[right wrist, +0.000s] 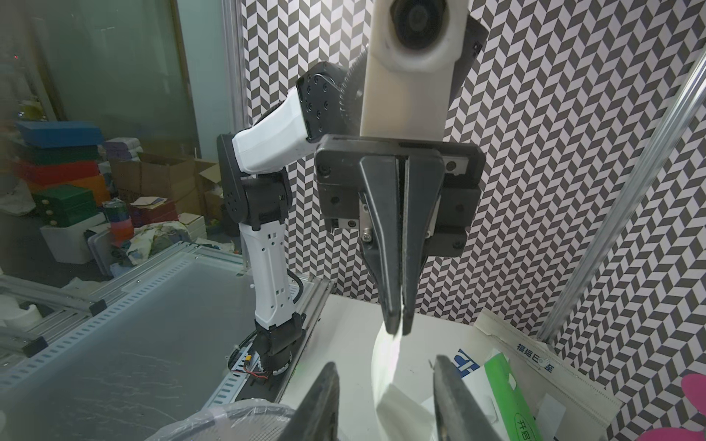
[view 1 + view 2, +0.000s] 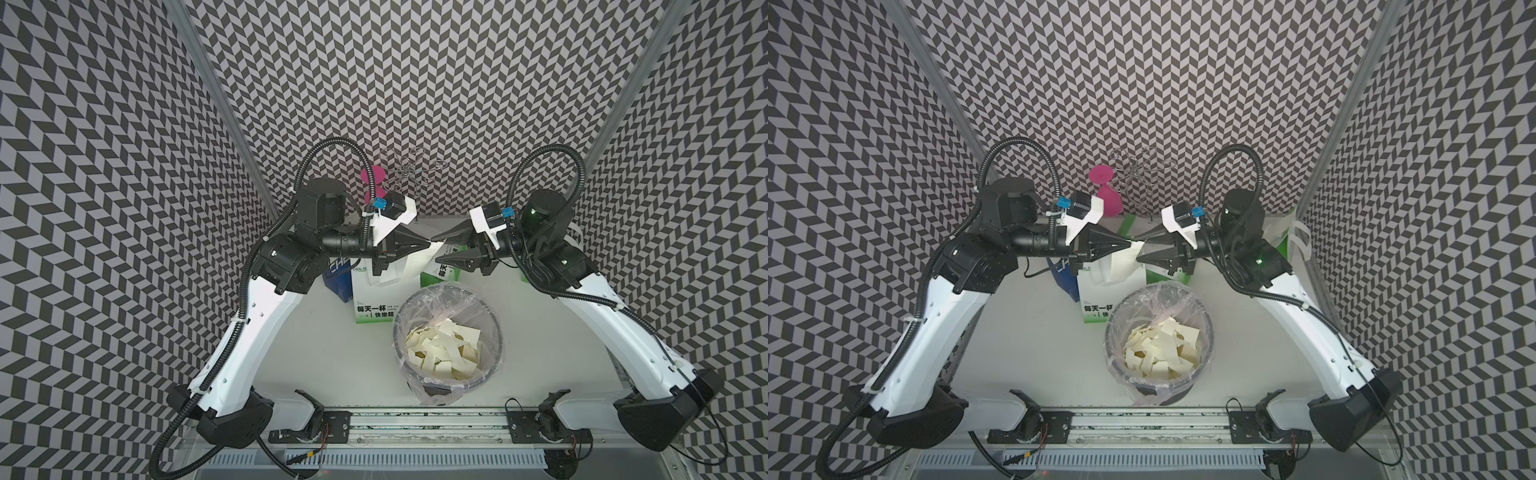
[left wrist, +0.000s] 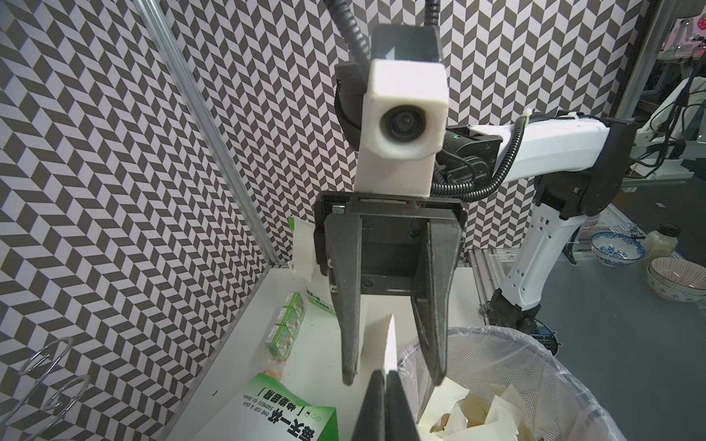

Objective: Shred takeout receipts and throw away
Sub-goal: Shred the takeout receipt.

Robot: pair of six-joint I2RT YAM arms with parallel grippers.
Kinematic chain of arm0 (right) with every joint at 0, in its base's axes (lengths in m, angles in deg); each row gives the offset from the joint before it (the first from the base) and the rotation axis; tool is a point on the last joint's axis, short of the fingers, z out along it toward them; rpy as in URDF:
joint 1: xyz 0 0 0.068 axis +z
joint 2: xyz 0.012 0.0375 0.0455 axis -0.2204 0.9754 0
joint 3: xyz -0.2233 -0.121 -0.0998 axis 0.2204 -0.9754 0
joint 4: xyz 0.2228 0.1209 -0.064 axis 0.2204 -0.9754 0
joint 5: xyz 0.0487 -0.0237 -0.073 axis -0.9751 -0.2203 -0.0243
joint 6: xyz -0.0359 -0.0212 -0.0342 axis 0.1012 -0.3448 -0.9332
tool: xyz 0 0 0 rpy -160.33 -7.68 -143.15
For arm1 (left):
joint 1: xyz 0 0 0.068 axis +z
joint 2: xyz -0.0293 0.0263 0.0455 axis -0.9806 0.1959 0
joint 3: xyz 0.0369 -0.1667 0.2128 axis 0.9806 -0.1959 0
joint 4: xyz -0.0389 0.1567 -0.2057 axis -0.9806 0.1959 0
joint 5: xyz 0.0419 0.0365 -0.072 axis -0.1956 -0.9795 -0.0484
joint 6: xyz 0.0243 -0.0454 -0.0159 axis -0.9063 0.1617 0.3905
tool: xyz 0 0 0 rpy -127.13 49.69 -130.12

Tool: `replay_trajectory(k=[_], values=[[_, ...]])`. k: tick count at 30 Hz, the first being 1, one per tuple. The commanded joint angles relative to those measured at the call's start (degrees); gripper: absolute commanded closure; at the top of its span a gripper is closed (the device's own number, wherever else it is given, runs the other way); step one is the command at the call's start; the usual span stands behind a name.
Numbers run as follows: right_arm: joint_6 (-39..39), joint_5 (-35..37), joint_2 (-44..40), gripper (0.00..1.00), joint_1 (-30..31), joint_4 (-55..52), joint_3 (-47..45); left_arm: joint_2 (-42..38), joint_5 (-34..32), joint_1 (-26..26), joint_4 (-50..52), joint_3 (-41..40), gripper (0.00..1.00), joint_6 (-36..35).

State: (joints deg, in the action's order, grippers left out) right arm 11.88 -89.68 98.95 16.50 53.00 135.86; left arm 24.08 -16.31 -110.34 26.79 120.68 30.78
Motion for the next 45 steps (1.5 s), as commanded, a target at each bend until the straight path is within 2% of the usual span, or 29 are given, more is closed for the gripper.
replay_trajectory(k=[1,5,10,12,18,24,30,34,39,45], values=[[1.1,-0.5,-0.1,0.66,0.5,2.9,1.0,0.6,0.2,-0.3,1.9,1.9,1.0,-1.2],[2.3,0.1,0.3,0.74,0.6,3.9,1.1,0.6,-0.4,-0.3,2.5,2.2,1.0,-1.8],[1.9,1.6,1.0,0.95,0.7,2.3,2.2,0.7,-0.6,-0.3,2.8,2.4,1.0,-2.0],[1.4,2.3,0.9,1.0,0.7,1.9,2.3,0.8,-0.9,-0.3,3.0,2.3,1.0,-1.7],[-6.2,10.5,0.0,1.0,3.2,-3.2,3.8,1.4,-2.3,-0.4,3.1,3.1,1.0,3.0],[-12.3,18.8,-4.8,1.0,6.8,2.1,-0.8,2.2,-7.2,-0.6,6.2,2.7,1.0,8.9],[-14.9,20.1,-9.1,1.0,8.2,8.0,-5.9,1.5,-13.1,0.1,5.7,2.1,1.0,13.4],[-16.8,23.3,-12.4,1.0,10.0,9.8,-8.8,2.3,-13.9,1.2,5.6,2.3,1.0,15.4],[-16.7,25.0,-14.4,1.0,10.4,8.6,-9.5,1.5,-15.0,1.4,4.6,1.6,1.0,16.3],[-11.1,24.9,-21.2,1.0,10.3,8.6,-11.4,1.6,-21.3,1.4,5.3,-0.3,1.0,15.6]])
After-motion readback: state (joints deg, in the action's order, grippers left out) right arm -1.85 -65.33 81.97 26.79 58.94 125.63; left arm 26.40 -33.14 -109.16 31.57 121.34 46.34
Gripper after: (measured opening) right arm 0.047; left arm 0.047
